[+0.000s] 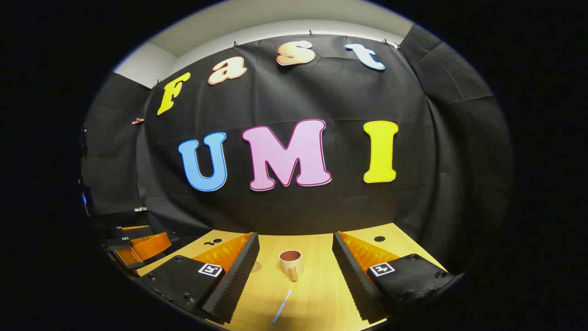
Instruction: Put the toothbrush and toothpaste on the desktop into the cup, then pick up the cup and place it on the coaster on the desktop.
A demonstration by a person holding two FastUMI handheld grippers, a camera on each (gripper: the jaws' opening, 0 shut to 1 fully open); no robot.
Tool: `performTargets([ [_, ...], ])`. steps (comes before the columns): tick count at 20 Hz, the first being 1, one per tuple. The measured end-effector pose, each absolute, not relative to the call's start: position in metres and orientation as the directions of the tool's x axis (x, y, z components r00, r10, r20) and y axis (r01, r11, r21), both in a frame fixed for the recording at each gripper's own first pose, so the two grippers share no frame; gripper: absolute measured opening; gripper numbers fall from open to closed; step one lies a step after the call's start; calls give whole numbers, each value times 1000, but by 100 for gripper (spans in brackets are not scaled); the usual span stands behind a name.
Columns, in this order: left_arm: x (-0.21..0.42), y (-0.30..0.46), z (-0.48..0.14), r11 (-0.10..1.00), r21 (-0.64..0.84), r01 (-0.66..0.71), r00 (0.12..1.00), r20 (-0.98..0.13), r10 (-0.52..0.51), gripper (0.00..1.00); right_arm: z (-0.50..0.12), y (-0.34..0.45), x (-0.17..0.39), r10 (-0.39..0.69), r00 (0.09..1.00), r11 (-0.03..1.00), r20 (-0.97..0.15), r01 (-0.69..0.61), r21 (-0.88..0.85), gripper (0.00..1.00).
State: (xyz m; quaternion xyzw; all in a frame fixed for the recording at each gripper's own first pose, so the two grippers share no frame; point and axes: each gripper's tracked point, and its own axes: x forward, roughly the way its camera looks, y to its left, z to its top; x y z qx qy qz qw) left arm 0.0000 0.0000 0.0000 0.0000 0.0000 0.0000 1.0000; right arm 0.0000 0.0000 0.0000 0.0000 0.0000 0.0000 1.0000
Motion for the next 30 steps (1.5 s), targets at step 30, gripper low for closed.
performTargets([
  [30, 67, 26, -115, 994, 105, -32, 965, -257, 58, 99, -93, 1, 58, 76, 972, 997, -222, -74, 21, 99],
])
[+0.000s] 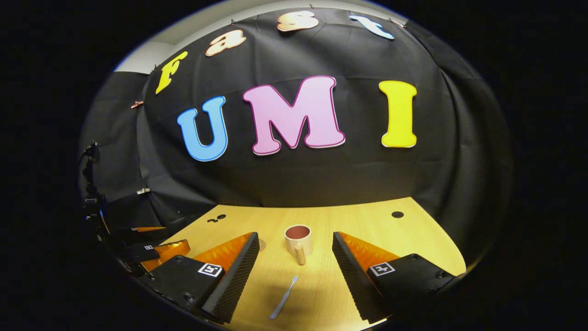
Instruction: Put the toothbrush and toothpaste on the desktop into the cup, then pick up the cup and place it on the coaster on the desktop.
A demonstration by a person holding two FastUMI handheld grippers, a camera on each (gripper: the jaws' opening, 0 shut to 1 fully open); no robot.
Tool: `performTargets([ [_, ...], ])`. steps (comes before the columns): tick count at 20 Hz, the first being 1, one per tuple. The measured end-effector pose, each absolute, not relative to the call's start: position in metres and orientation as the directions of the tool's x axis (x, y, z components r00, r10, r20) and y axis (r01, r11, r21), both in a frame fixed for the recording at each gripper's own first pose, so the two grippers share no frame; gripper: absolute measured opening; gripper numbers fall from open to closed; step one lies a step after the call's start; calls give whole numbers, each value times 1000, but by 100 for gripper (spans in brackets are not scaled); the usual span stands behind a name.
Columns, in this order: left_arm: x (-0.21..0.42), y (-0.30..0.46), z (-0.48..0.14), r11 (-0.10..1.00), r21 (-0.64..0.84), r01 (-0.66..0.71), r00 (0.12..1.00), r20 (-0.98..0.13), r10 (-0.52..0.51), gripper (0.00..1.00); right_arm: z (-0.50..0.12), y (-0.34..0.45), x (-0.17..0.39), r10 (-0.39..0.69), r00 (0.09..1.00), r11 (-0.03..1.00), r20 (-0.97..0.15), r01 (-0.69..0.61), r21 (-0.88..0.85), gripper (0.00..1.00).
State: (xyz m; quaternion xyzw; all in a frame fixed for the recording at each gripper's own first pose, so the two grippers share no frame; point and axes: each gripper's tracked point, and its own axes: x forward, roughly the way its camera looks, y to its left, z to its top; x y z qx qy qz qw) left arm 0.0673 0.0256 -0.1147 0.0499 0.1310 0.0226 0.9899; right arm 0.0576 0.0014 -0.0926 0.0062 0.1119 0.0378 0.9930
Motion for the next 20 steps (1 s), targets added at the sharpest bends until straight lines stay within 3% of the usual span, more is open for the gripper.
performTargets([
  [9, 98, 40, -224, 993, 115, -30, 882, -465, 80, 99, -174, -3, 65, 119, 918, 993, -378, -112, 39, 99],
  [20, 114, 44, -313, 992, 120, -32, 728, -678, 105, 96, -216, -10, 67, 100, 893, 995, -439, -96, 32, 100],
])
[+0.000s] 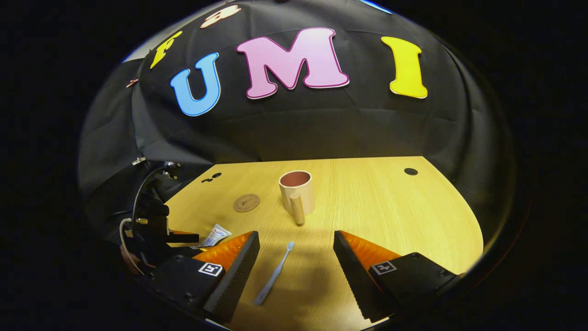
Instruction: Put the toothbrush and toothpaste on the desktop into the cup, then pick up the cup and place it on the coaster on the desktop.
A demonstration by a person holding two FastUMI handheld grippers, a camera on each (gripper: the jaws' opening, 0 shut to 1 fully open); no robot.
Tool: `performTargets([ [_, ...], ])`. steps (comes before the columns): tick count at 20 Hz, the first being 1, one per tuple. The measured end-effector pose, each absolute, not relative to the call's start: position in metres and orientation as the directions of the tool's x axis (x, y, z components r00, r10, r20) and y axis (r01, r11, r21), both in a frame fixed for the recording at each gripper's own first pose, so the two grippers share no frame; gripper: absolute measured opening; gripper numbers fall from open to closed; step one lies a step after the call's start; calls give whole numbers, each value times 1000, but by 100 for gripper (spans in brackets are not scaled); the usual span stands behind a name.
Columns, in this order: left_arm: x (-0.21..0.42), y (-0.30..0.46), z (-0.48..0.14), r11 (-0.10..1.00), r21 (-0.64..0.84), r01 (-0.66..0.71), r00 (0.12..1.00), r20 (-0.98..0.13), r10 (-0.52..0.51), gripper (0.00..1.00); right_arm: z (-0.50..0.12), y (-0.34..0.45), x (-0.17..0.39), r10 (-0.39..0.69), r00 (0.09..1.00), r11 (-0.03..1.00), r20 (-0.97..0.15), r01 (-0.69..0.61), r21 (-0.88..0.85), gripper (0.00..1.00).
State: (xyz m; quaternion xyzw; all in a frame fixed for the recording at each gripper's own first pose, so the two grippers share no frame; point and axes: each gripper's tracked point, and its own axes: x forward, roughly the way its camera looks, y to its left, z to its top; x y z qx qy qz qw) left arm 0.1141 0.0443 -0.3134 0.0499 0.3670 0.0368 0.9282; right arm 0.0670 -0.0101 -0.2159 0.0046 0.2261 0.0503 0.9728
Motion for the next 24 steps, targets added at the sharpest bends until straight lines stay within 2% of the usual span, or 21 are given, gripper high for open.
performTargets([
  [5, 117, 39, -321, 998, 60, -24, 715, -697, 59, 85, -228, -10, 66, 87, 882, 996, -463, -81, 33, 100],
  [7, 117, 43, -322, 998, 59, -23, 714, -698, 58, 74, -233, -10, 66, 80, 877, 997, -475, -73, 32, 100],
  [8, 116, 45, -322, 998, 61, -17, 712, -700, 55, 62, -236, -9, 66, 77, 874, 997, -480, -71, 31, 100],
  [10, 117, 44, -323, 998, 65, 7, 707, -706, 41, 47, -242, -9, 64, 66, 864, 998, -499, -64, 22, 100],
  [12, 117, 44, -322, 997, 70, 22, 703, -710, 34, 47, -248, -7, 62, 61, 852, 998, -520, -61, 17, 100],
  [14, 119, 45, -321, 998, 69, 10, 709, -704, 42, 33, -255, -6, 61, 55, 838, 998, -543, -57, 14, 100],
  [15, 119, 47, -321, 997, 76, -7, 715, -696, 59, 40, -259, -4, 60, 53, 831, 998, -554, -55, 13, 100],
  [16, 121, 46, -322, 997, 78, -9, 716, -696, 61, 33, -263, -4, 59, 46, 824, 999, -565, -51, 7, 100],
  [17, 119, 47, -321, 997, 76, -6, 715, -697, 58, 31, -265, -4, 59, 37, 819, 999, -573, -46, -2, 100],
  [18, 118, 45, -319, 998, 64, 1, 717, -695, 44, 35, -267, -5, 60, 30, 815, 999, -578, -44, -10, 100],
  [19, 119, 42, -319, 999, 46, 7, 721, -692, 27, 30, -270, -4, 62, 24, 812, 999, -584, -43, -18, 100],
  [20, 118, 42, -316, 999, 37, 9, 726, -687, 19, 30, -274, -3, 64, 16, 806, 999, -592, -41, -29, 100],
  [22, 117, 42, -306, 999, 37, 16, 746, -666, 13, 34, -282, -3, 65, 1, 792, 998, -610, -40, -51, 100],
  [23, 115, 43, -299, 999, 37, 18, 755, -656, 11, 30, -285, -3, 67, -8, 788, 997, -615, -40, -65, 94],
  [24, 112, 43, -292, 999, 33, 17, 761, -649, 8, 30, -287, -6, 68, -24, 784, 996, -621, -35, -83, 100],
])
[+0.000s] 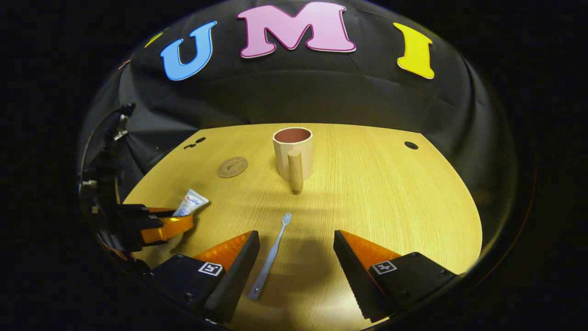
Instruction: Put the toothbrush and toothpaste on the desktop into the cup, then pick up the cup and place it on the coaster on the desktop.
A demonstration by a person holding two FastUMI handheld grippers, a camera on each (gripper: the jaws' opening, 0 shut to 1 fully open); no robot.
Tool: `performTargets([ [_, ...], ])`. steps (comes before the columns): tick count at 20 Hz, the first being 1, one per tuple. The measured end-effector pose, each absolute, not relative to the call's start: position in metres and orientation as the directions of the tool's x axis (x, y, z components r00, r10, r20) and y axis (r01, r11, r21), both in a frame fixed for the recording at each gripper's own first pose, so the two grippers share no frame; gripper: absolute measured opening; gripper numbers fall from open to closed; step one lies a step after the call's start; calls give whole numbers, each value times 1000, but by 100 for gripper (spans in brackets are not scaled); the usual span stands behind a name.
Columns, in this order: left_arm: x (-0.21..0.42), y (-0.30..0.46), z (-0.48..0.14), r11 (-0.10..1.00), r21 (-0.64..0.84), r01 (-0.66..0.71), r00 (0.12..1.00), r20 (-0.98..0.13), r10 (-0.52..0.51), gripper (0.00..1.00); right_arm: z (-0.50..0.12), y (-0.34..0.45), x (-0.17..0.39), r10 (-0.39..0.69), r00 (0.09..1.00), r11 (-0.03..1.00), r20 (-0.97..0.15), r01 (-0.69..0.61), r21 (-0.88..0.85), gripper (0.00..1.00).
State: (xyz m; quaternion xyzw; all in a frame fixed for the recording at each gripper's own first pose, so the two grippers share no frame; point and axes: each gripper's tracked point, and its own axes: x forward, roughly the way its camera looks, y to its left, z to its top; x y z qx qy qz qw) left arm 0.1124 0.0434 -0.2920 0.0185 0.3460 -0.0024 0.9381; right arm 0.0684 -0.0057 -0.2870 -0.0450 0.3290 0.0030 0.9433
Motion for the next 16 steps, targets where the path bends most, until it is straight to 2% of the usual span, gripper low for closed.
performTargets([
  [2, 106, 45, -285, 1000, 23, 7, 761, -649, 10, 30, -295, -7, 70, -40, 765, 995, -643, -27, -94, 100],
  [3, 102, 47, -286, 1000, 26, 4, 757, -653, 14, 25, -300, -6, 71, -45, 753, 995, -657, -22, -93, 100],
  [4, 98, 48, -285, 1000, 26, 1, 758, -652, 16, 30, -306, -6, 70, -50, 740, 996, -671, -17, -92, 100],
  [11, 62, 57, -278, 999, 2, -39, 740, -672, 30, 30, -338, 2, 67, -98, 662, 991, -743, -5, -136, 99],
  [12, 58, 58, -278, 999, 0, -41, 737, -675, 31, 34, -341, 3, 67, -108, 655, 989, -748, -4, -147, 98],
  [13, 53, 57, -277, 999, -4, -43, 735, -678, 30, 29, -344, 3, 66, -119, 648, 987, -753, -5, -160, 97],
  [15, 47, 57, -275, 999, -12, -49, 727, -686, 27, 30, -350, 3, 68, -129, 637, 985, -760, -4, -171, 94],
  [16, 45, 57, -273, 999, -14, -51, 725, -688, 27, 25, -350, 6, 68, -124, 637, 986, -761, -3, -164, 88],
])
